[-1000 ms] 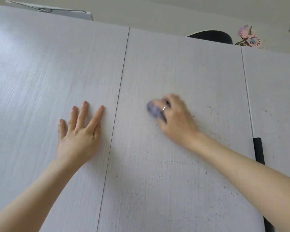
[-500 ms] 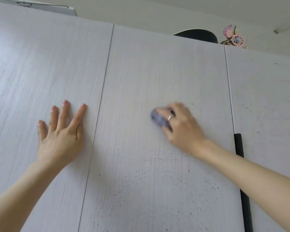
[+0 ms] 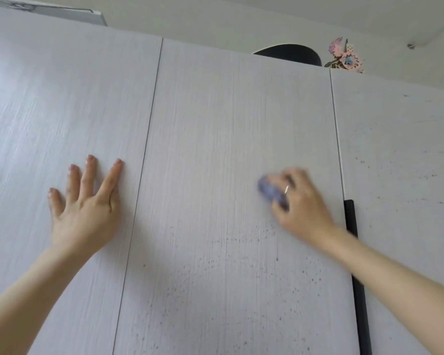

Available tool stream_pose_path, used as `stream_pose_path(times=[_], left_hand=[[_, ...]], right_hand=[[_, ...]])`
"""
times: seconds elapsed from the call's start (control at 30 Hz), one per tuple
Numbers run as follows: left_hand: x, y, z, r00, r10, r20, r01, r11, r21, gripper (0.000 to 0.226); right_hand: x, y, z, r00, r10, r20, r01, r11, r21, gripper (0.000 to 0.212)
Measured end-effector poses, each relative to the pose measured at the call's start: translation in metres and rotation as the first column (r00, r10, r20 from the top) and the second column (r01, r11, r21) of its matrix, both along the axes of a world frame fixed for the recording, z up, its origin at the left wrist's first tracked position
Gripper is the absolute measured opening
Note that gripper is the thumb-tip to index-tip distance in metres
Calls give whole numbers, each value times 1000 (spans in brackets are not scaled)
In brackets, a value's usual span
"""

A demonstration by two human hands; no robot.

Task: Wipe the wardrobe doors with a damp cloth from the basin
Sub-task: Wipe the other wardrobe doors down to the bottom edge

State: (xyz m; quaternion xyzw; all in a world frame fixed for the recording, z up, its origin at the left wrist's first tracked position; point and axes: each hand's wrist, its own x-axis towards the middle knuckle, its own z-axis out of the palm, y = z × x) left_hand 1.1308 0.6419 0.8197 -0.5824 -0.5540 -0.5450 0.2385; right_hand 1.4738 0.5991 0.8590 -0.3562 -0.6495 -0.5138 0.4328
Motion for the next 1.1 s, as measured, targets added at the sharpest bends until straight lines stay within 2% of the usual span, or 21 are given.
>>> stream_pose_path(times=[0.07, 0.1, 0.13, 0.17, 0.23, 0.3, 0.4, 0.47, 0.53, 0.6, 0.67, 0.77, 0.8, 0.87, 0.97, 1.03, 1.1], left_hand=[[-2, 2, -2, 999, -30, 18, 30, 1000, -5, 53], [-1, 3, -2, 999, -45, 26, 45, 999, -4, 54], [-2, 5, -1, 998, -51, 30, 51, 999, -6, 54], [-4, 6, -1, 999, -45, 24, 46, 999, -20, 55], [-7, 10, -1, 999, -22, -44, 19, 998, -67, 64], [-9, 15, -3, 996, -9, -89, 1, 996, -90, 69], [-6, 12, -3, 999, -37, -2, 37, 998, -44, 59], [-4, 9, 0, 995, -78, 63, 79, 997, -16, 54], [-4, 12, -3, 997, -62, 46, 64, 998, -29, 57], [-6, 14, -7, 999, -45, -7, 45, 998, -49, 62], [-5, 11, -10, 997, -79, -3, 79, 995, -56, 66], [1, 3, -12, 994, -112, 4, 112, 993, -35, 69], [3, 0, -12, 993, -120, 6, 120, 993, -21, 68], [5, -2, -14, 991, -137, 12, 137, 991, -6, 66], [8, -4, -18, 990, -142, 13, 142, 990, -10, 66], [10, -6, -22, 990, -141, 12, 141, 990, -12, 67], [10, -8, -26, 991, -134, 20, 134, 990, -32, 69]], right_hand=[[7, -6, -35, 934, -46, 353, 80, 993, -83, 29], [15, -10, -33, 905, -77, 419, 126, 988, -91, 32], [20, -12, -21, 904, -94, 417, 140, 987, -81, 36], [22, -13, -4, 927, -113, 358, 142, 988, -56, 39], [26, -13, 38, 981, -161, 106, 161, 987, 14, 43], [33, -13, 84, 956, -245, -159, 250, 968, 12, 45], [41, -11, 115, 895, -297, -334, 288, 955, -77, 44], [37, -7, 97, 899, -253, -358, 250, 967, -55, 46], [34, -3, 50, 926, -182, -332, 198, 980, 16, 48], [35, -5, -10, 966, -126, -228, 150, 985, 91, 42], [45, -8, -56, 984, -165, -64, 172, 977, 125, 42], [59, -16, -49, 975, -218, 49, 213, 972, 99, 39], [60, -18, -30, 972, -233, 13, 231, 970, 82, 41], [57, -21, 17, 947, -281, -155, 285, 958, 6, 50], [55, -15, 61, 885, -300, -357, 297, 953, -63, 50], [50, -12, 57, 873, -246, -421, 247, 968, -52, 54], [45, -7, 9, 909, -204, -364, 218, 976, -3, 58]])
